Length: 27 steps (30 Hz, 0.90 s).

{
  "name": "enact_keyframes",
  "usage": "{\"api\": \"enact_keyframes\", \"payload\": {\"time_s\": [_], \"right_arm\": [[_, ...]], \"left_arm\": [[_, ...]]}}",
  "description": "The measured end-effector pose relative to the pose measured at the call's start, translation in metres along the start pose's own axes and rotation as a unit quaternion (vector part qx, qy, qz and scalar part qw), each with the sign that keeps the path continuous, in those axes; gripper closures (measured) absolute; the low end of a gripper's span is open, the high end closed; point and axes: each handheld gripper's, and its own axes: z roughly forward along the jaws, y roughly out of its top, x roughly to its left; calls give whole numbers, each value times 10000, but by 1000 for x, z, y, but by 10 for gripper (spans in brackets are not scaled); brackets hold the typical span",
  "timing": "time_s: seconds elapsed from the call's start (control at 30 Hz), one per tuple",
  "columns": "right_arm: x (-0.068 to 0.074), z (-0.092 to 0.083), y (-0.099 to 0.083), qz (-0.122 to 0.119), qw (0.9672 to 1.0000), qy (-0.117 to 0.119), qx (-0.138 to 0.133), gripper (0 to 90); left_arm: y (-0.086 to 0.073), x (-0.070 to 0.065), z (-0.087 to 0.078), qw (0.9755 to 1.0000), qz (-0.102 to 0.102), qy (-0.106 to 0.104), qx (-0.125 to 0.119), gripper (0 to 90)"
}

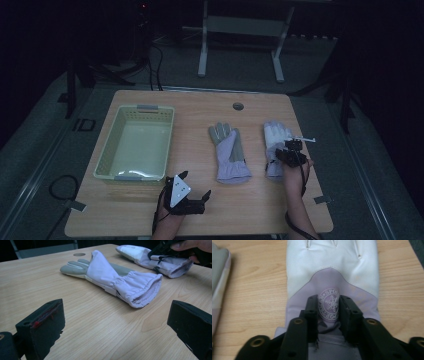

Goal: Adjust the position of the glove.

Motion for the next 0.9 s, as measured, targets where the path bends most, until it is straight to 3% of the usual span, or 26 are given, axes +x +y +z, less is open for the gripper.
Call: {"api": "enact_keyframes", "payload": {"time_s": [0.1,0.23,0.3,0.47,0.57,0.67,0.73,0.8,0.83,0.9], "right_arm": [[-6,-1,2,69,9998,163,31,622],[-9,-5,4,-70,9997,229,57,532],[-10,-8,5,-98,9996,270,-8,547],[-11,-20,14,-555,9967,562,-194,485],[-17,-28,22,-981,9923,716,-230,477],[-24,-33,25,-1534,9831,974,-230,471],[-30,-35,26,-1683,9774,1260,-240,473],[-32,-35,27,-1705,9767,1276,-276,473],[-34,-35,28,-1824,9735,1336,-344,477],[-35,-33,29,-1818,9739,1317,-348,469]], "left_arm": [[0,0,0,10000,8,-1,9,14],[0,0,0,10000,3,-21,26,14],[0,0,0,10000,16,-20,25,14],[0,0,0,10000,8,-12,10,14],[0,-1,0,10000,5,-7,16,14],[0,-1,0,10000,27,0,19,14],[0,-1,1,10000,20,-9,22,14],[0,-1,1,10000,20,-9,22,14],[0,-1,1,10000,30,-9,28,14],[0,-1,1,10000,25,-8,24,14]]}}
